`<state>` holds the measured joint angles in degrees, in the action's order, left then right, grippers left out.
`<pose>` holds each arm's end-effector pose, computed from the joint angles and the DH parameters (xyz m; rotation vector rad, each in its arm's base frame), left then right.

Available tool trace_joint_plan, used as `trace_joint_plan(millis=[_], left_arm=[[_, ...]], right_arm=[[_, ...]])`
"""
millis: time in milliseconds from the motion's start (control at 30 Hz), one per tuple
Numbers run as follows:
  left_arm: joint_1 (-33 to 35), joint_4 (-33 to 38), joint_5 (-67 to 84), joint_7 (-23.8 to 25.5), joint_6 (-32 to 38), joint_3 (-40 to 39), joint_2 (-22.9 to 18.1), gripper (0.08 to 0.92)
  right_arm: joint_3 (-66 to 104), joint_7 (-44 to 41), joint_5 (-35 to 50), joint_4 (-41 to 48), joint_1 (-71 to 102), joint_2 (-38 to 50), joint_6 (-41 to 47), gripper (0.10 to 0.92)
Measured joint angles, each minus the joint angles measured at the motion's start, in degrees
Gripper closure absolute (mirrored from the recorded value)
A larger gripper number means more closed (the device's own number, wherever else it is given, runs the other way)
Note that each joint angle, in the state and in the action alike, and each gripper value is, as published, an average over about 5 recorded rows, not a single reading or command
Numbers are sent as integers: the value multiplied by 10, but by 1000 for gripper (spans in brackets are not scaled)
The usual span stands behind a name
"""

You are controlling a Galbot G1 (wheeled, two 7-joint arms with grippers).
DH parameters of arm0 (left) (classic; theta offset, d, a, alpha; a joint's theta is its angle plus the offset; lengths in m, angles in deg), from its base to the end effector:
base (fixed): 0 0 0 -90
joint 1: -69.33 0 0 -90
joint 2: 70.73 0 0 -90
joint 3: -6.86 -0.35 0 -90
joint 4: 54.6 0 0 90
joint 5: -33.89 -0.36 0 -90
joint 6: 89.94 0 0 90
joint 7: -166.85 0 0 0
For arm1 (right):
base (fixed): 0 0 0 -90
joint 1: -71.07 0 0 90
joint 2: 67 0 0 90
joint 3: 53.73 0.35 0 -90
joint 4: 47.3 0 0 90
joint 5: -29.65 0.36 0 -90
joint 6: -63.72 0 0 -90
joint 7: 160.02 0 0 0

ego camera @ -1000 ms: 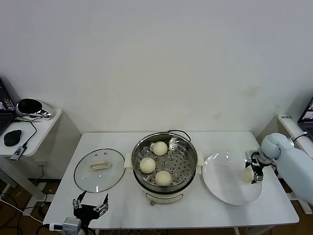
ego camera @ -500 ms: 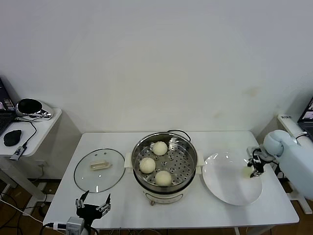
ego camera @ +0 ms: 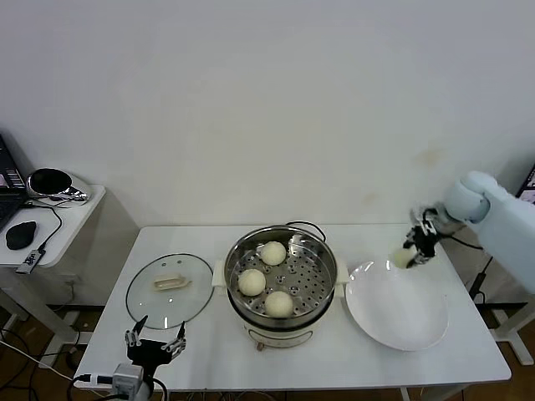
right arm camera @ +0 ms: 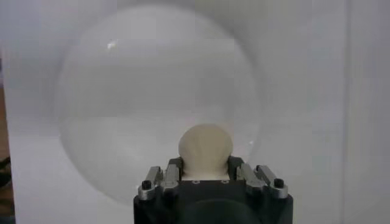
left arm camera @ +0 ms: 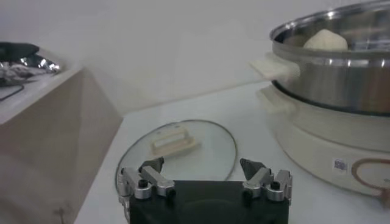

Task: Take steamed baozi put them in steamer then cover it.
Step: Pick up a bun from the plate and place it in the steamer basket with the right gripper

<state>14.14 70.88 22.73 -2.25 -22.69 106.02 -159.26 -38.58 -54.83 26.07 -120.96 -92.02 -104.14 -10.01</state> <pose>0.1578 0.0503 -0.2800 -0.0137 -2.7068 -0.3332 0.5413 -0.1584 -0.0702 1.2165 -1.4229 1.3403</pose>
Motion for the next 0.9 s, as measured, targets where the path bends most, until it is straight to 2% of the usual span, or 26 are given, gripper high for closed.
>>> trace_joint_plan(millis=[500,900], left_arm=[[-6,31,14,3,-2,18,-2,177],[-2,48,19,5,-3,22,-6,177]], right_arm=[[-247,18,228,-68,-233,-100,114,558],[-337,54,292,-95,-259,-175,172,558]])
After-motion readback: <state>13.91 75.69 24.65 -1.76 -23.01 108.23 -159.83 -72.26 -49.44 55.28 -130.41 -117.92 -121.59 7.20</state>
